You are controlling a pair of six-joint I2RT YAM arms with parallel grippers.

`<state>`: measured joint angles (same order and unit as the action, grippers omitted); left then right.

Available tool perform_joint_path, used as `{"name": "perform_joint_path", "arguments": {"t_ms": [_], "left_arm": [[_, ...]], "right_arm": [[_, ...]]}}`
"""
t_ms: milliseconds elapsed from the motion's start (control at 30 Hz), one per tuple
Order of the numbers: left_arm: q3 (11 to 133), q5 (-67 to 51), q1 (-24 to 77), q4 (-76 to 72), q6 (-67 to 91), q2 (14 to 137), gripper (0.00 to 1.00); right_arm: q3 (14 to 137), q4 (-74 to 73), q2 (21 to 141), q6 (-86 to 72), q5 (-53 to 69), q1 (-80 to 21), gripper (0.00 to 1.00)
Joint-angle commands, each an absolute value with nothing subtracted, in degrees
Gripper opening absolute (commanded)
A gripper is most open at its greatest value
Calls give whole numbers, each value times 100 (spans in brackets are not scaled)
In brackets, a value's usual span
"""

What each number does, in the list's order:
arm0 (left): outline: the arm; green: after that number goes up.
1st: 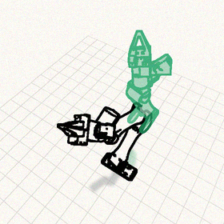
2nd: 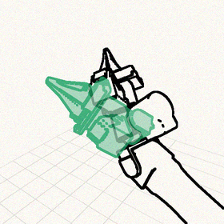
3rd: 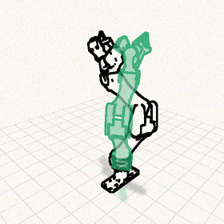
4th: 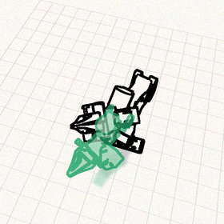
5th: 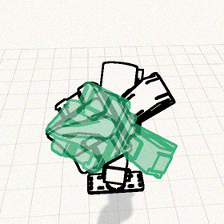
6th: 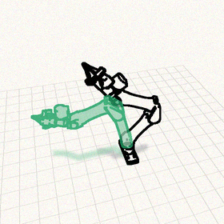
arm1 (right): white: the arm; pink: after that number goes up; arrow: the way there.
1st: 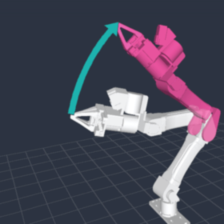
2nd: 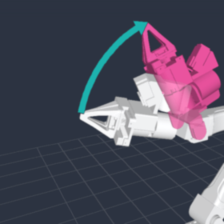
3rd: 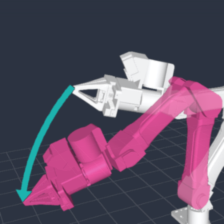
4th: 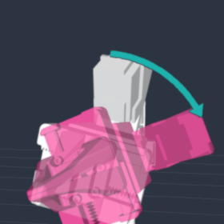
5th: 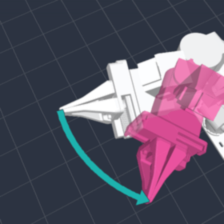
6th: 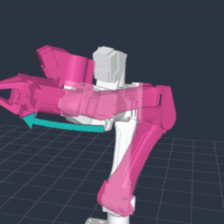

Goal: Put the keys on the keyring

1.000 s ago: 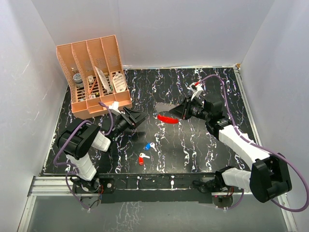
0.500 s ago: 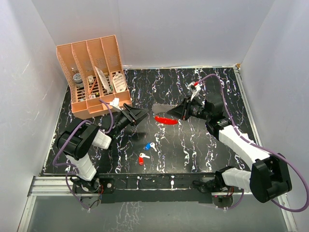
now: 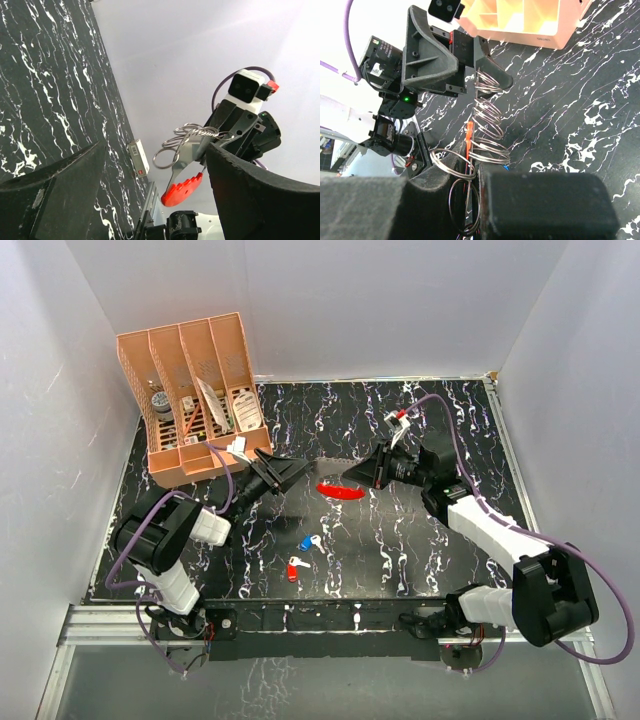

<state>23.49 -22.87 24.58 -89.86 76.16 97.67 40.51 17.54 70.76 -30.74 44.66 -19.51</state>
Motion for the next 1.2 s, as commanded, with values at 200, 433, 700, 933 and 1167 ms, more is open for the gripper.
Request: {"name": "perform_joint_path", "arguments": {"t_ms": [200,433,700,933,1167], "left_arm": [[2744,-2314,2579,-10222,7759,9545,79],[2923,-2308,2786,-10222,7772,9706,79],[2959,-2282,2874,-10230,7815,9625,79],[2896,-2236,2869,-10224,7808,9431,79],[2889,-2243,2874,-10230,7826,9370,79]], "right_arm": [[4059,2462,7161,-3235,4533,-2008,0],[4078,2621,7248,-3305,4540,-2043,0],[3987,2641,7282,-3263,4449,-2048,0],[3913,2700,7398,-3218,4393,-2048,0],[3867,2747,7408,-3199,4384,-2048,0]]}}
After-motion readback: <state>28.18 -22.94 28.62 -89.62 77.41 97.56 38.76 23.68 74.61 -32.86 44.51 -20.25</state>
